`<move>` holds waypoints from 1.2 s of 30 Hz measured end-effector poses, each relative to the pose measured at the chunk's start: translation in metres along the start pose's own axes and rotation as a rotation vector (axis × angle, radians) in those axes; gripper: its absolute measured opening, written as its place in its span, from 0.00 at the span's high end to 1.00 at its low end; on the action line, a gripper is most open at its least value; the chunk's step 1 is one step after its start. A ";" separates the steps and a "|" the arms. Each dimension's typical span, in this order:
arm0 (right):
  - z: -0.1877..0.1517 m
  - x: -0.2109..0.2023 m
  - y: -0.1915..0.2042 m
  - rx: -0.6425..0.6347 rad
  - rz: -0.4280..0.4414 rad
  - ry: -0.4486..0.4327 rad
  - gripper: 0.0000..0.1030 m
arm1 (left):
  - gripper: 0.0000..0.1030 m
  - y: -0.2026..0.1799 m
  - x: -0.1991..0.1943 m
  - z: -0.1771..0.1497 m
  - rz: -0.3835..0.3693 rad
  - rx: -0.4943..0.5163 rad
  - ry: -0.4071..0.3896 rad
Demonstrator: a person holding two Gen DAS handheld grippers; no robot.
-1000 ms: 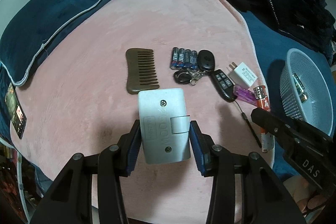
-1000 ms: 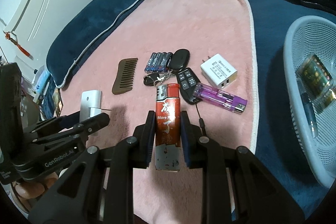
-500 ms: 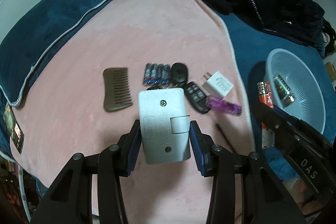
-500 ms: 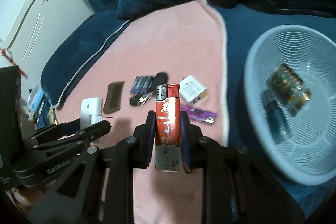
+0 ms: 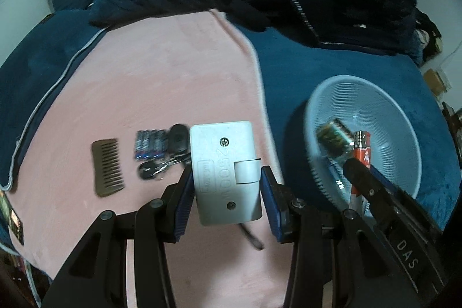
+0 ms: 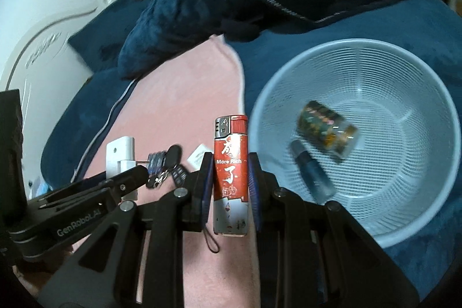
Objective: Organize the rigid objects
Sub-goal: 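Carry the white block with the left tool to the basket while the right tool carries the red lighter, then open both tools to drop the white block and red lighter into the basket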
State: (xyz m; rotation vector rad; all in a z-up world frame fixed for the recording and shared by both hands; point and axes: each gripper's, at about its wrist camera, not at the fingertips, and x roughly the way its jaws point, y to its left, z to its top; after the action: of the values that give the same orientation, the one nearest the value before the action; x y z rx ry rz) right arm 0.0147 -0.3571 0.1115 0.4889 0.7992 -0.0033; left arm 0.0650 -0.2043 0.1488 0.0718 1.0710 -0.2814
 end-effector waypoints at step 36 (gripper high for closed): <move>0.025 -0.031 -0.145 0.253 -0.141 0.008 0.77 | 0.56 -0.172 0.063 0.006 -0.225 0.200 0.188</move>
State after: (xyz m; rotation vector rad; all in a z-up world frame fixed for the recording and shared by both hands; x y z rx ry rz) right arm -0.0168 -0.5022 0.0868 0.6711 0.8437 -0.2355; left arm 0.0536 -0.3829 0.1106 0.1598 1.2373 -0.5944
